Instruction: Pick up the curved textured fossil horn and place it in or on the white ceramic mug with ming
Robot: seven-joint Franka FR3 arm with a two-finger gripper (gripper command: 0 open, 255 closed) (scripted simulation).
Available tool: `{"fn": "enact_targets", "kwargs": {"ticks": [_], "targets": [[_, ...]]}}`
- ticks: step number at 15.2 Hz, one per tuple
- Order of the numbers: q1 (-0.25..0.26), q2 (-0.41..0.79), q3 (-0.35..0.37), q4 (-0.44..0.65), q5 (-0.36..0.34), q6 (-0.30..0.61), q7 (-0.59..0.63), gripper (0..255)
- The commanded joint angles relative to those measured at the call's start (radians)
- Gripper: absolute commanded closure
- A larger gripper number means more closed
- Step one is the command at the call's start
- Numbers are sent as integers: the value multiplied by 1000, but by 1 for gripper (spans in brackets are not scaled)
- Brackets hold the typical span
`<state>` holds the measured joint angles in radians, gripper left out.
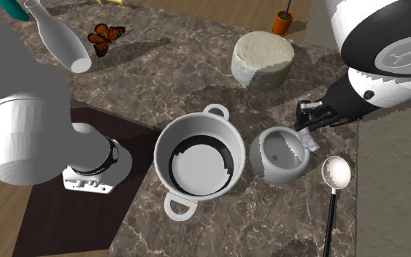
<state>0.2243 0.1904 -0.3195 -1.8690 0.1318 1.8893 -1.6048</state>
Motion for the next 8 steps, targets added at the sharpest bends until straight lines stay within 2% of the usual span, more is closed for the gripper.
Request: {"fn": "enact_targets", "kwargs": {"ticks": [1,8], "targets": [[-5,14,-1,-2,4,15,-10,255],[-7,52,3,-49,21,97,-25,255]]}}
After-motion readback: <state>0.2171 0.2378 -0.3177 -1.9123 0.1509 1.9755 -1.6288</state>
